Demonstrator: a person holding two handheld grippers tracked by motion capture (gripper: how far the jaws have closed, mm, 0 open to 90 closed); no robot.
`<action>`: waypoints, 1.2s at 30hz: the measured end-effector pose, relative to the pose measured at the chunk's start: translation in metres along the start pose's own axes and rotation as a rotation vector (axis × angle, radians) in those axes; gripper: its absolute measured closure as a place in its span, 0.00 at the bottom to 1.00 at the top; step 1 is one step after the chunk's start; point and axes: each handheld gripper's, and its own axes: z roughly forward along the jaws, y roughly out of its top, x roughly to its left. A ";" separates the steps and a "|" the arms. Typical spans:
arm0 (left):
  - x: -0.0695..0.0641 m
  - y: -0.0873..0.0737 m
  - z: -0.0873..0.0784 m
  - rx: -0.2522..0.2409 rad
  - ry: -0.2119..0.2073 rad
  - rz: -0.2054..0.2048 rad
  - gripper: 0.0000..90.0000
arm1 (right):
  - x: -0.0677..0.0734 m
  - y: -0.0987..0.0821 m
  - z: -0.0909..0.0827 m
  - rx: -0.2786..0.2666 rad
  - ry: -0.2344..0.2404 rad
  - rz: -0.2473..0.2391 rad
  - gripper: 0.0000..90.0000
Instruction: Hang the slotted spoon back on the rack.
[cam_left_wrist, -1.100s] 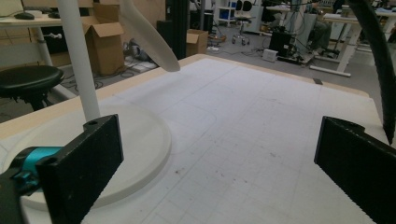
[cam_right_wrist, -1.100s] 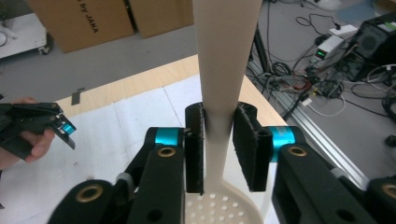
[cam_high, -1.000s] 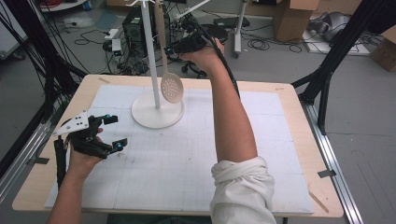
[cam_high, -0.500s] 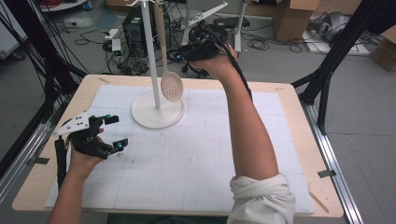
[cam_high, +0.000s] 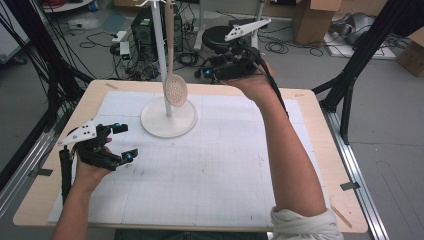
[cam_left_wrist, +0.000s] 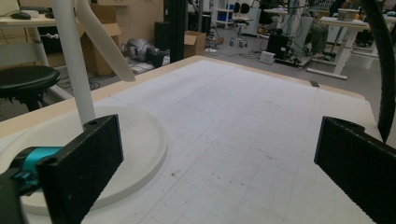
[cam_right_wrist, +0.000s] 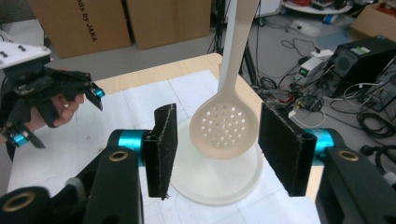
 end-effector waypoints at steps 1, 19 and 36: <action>0.000 0.000 0.000 0.000 0.000 0.000 0.02 | 0.001 -0.003 -0.003 -0.008 -0.001 0.004 0.48; 0.000 0.000 0.001 0.003 -0.003 -0.002 0.02 | 0.018 -0.059 -0.040 -0.058 -0.066 0.029 0.38; 0.001 -0.001 0.000 -0.002 -0.002 -0.011 0.02 | 0.037 -0.134 -0.050 -0.132 -0.081 0.108 0.29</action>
